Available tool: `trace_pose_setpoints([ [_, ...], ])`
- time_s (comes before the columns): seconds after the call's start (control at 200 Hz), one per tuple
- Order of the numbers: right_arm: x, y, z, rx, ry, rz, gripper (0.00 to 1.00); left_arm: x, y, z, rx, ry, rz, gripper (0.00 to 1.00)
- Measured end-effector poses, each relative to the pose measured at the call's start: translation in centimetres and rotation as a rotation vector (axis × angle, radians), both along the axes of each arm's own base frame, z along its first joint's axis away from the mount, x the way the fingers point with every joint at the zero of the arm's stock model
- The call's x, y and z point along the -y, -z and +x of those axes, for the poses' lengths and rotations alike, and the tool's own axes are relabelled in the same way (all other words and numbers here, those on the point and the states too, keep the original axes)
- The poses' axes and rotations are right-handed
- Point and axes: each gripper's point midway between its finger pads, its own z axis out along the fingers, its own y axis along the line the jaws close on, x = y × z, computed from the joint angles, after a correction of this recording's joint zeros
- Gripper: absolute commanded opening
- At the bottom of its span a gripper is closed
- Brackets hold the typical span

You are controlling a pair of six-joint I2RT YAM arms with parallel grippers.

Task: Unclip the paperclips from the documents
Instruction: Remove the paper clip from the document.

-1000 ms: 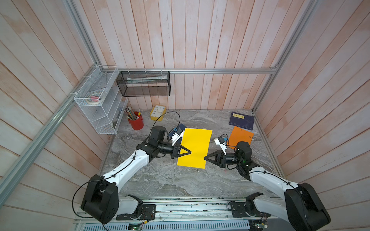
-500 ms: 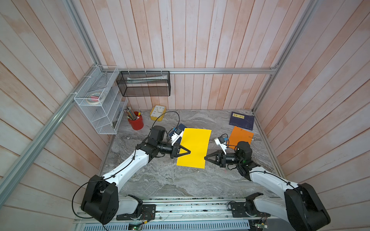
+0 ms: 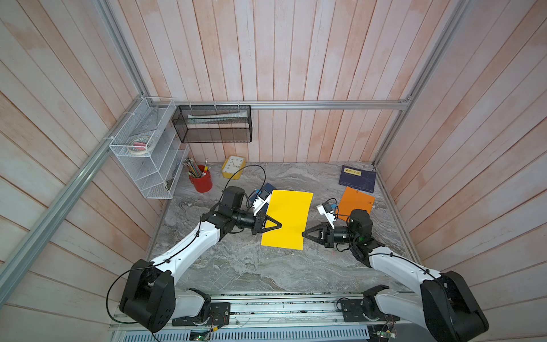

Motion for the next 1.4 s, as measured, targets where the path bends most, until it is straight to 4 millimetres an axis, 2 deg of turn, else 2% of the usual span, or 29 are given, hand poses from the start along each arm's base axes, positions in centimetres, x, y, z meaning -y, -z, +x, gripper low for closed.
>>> trace_pose_setpoints([
  [0.085,-0.1,0.3,-0.3,-0.013,-0.005,-0.003,0.39,0.0,-0.1,0.1,0.008,-0.003,-0.003,0.0],
  [0.185,-0.3,1.2,-1.5,-0.039,-0.028,-0.01,0.43,-0.2,-0.4,0.2,0.021,-0.01,-0.01,0.0],
  [0.345,-0.7,2.9,-3.9,-0.082,-0.066,-0.026,0.44,-0.7,-1.2,0.7,0.049,-0.03,-0.025,0.0],
  [0.53,-0.4,3.7,-5.2,-0.105,-0.073,-0.037,0.44,-1.0,-1.3,1.0,0.055,-0.041,-0.026,0.0],
  [0.74,-0.2,3.7,-5.5,-0.105,-0.066,-0.047,0.43,-1.1,-1.2,0.9,0.063,-0.038,-0.023,0.0],
  [0.96,-0.3,4.5,-5.5,-0.133,-0.064,-0.061,0.41,-1.3,-1.4,1.0,0.074,-0.044,-0.023,0.0],
  [1.195,-0.4,5.3,-5.2,-0.154,-0.058,-0.076,0.34,-1.5,-1.5,1.0,0.08,-0.047,-0.024,0.0],
  [1.4,-0.4,6.2,-5.0,-0.175,-0.051,-0.094,0.33,-1.6,-1.6,1.0,0.084,-0.049,-0.026,0.0],
])
